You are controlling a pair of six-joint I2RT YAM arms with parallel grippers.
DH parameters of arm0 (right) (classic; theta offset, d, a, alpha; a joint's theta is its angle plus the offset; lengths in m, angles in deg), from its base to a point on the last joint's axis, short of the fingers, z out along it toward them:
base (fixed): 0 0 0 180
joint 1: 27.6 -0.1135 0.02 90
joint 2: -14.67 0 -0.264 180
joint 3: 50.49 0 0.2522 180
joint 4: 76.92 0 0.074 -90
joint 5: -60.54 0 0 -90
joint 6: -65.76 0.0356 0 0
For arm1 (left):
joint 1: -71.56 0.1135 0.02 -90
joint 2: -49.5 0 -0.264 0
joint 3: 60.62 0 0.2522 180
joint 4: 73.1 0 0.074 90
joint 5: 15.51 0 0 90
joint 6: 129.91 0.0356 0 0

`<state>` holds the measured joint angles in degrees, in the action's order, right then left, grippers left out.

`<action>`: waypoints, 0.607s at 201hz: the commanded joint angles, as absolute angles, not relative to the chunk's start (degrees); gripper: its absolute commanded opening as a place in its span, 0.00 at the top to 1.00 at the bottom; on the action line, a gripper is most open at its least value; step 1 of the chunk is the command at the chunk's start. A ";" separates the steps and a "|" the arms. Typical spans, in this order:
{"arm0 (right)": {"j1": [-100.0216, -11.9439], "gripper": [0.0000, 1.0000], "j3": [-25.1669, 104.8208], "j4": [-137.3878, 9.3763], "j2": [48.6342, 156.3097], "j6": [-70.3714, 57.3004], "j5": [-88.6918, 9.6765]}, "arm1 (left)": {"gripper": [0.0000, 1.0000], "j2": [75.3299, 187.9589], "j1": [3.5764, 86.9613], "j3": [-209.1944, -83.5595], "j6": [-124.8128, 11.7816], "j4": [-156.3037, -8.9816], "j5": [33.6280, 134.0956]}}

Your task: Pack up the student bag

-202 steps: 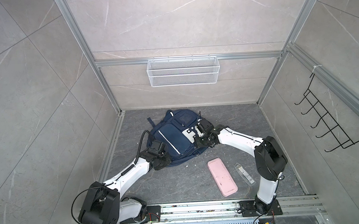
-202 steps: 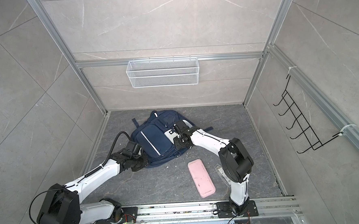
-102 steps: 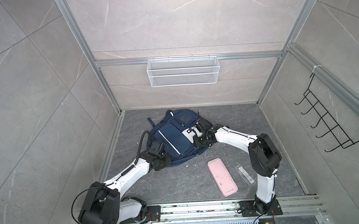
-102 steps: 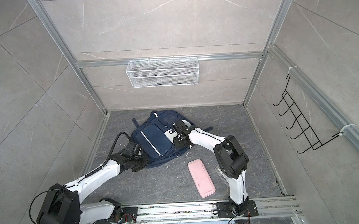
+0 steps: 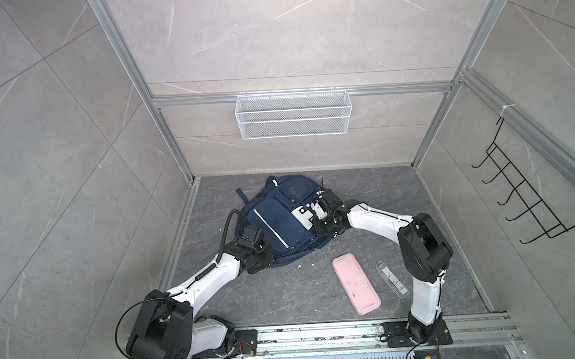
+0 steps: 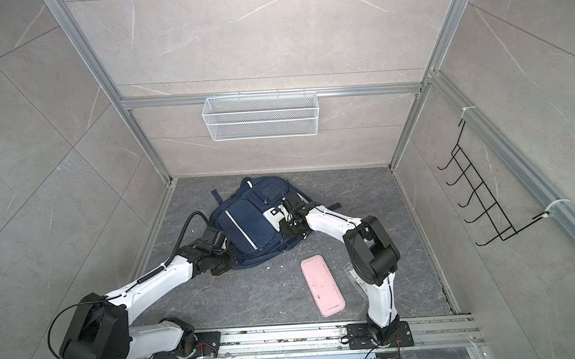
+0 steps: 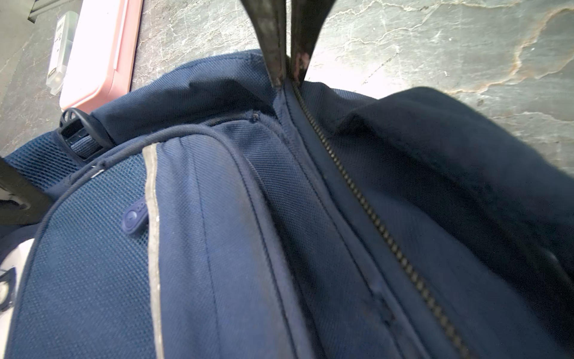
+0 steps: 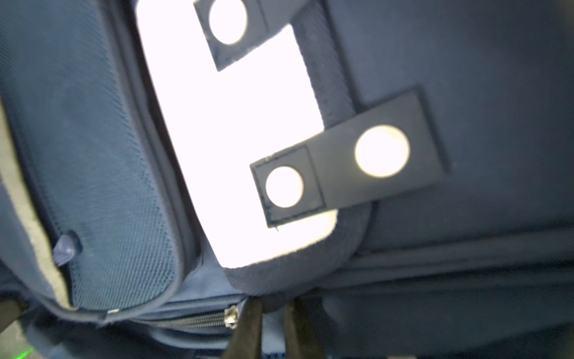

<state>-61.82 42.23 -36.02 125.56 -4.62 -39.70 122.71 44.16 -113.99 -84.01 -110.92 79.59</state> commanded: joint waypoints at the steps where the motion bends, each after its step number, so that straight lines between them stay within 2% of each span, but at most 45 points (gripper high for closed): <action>1: -61.37 0.91 40.22 -35.24 123.38 -4.92 -42.33 | 0.94 123.83 43.87 -114.71 -82.98 -113.67 80.16; 37: -61.09 0.96 38.95 -36.33 121.51 -4.31 -45.54 | 0.94 124.75 43.87 -114.72 -82.97 -112.92 80.37; 79: -61.01 0.96 36.85 -36.90 118.73 -4.06 -46.53 | 0.94 125.14 43.98 -114.45 -83.07 -112.22 80.47; 89: -61.02 0.91 36.91 -36.73 118.79 -4.02 -46.01 | 0.94 125.24 44.01 -114.45 -83.02 -112.26 80.47; 106: -60.67 0.75 37.01 -36.85 119.25 -3.69 -45.46 | 0.94 125.35 43.96 -114.46 -82.98 -112.18 80.47; 122: -60.32 0.67 37.11 -37.14 119.89 -3.15 -45.32 | 0.94 125.33 43.96 -114.45 -83.06 -112.18 80.47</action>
<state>-60.88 37.73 -38.14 120.62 -4.09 -44.83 124.66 44.16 -114.21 -84.01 -110.39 80.08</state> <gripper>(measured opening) 0.287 0.066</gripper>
